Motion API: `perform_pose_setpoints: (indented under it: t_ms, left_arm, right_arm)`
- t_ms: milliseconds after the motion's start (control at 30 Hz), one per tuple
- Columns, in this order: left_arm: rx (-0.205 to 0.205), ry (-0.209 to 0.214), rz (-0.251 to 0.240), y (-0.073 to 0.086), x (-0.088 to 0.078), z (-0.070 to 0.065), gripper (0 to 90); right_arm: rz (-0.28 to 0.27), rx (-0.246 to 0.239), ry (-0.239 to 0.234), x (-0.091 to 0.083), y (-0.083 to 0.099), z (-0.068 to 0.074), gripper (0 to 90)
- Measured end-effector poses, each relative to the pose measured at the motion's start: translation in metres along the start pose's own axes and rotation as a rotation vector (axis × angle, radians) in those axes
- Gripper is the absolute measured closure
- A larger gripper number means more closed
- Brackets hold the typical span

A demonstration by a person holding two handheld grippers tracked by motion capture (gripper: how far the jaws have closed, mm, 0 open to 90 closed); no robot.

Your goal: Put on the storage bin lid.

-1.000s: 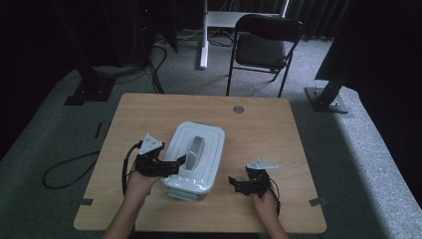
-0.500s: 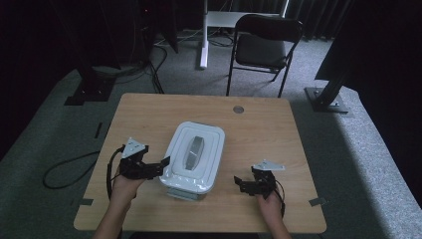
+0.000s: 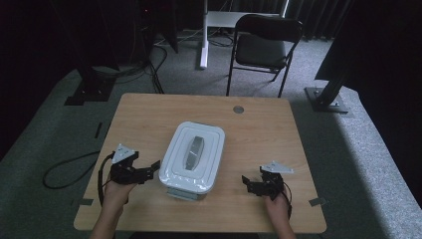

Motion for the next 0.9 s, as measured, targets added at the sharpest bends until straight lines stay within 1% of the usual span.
perform_pose_setpoints:
  t_ms: [67, 100, 167, 233, 300, 400, 467, 567, 633, 700, 800, 900]
  left_arm:
    - [-0.008, -0.010, 0.002, 0.003, -0.001, 0.004, 9.4]
    - [-0.017, -0.007, -0.002, 0.006, -0.002, 0.007, 9.4]
    - [-0.023, -0.019, 0.004, 0.010, -0.002, 0.012, 9.4]
    - [-0.034, -0.020, 0.006, 0.015, -0.003, 0.017, 9.3]
    - [-0.034, -0.032, 0.013, 0.020, -0.004, 0.022, 9.3]
    - [-0.045, -0.042, 0.017, 0.027, -0.005, 0.028, 9.3]
    - [-0.051, -0.053, 0.023, 0.032, -0.005, 0.031, 9.3]
    - [-0.051, -0.056, 0.028, 0.038, -0.006, 0.035, 9.3]
    - [-0.053, -0.056, 0.022, 0.042, -0.006, 0.036, 9.3]
    - [-0.053, -0.062, 0.031, 0.047, -0.006, 0.038, 9.3]
    - [-0.054, -0.073, 0.036, 0.054, -0.005, 0.041, 9.3]
    - [-0.053, -0.079, 0.028, 0.059, -0.006, 0.045, 9.3]
  right_arm:
    - [-0.003, 0.007, 0.004, -0.002, 0.000, -0.003, 13.2]
    - [-0.005, 0.008, 0.006, -0.002, 0.000, -0.004, 13.2]
    - [-0.007, 0.013, 0.013, -0.005, 0.001, -0.007, 13.2]
    - [-0.009, 0.014, 0.024, -0.007, 0.003, -0.010, 13.2]
    - [-0.011, 0.024, 0.030, -0.009, 0.005, -0.014, 13.2]
    - [-0.014, 0.035, 0.049, -0.014, 0.008, -0.020, 13.2]
    - [-0.017, 0.041, 0.057, -0.016, 0.009, -0.023, 13.2]
    - [-0.019, 0.049, 0.072, -0.020, 0.011, -0.029, 13.2]
    - [-0.020, 0.054, 0.081, -0.022, 0.012, -0.032, 13.2]
    - [-0.026, 0.058, 0.094, -0.025, 0.013, -0.036, 13.1]
    - [-0.039, 0.080, 0.103, -0.030, 0.015, -0.042, 13.1]
    - [-0.041, 0.092, 0.124, -0.035, 0.018, -0.049, 13.1]
Point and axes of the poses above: each handheld gripper's, and its own axes: x roughly forward along the jaws, y roughly out of its underside, z roughly to its left, the point moved 5 cm from there along x, roughly forward along the jaws, and after that the axes turned 1 degree about -z, right-handed, at the moved point
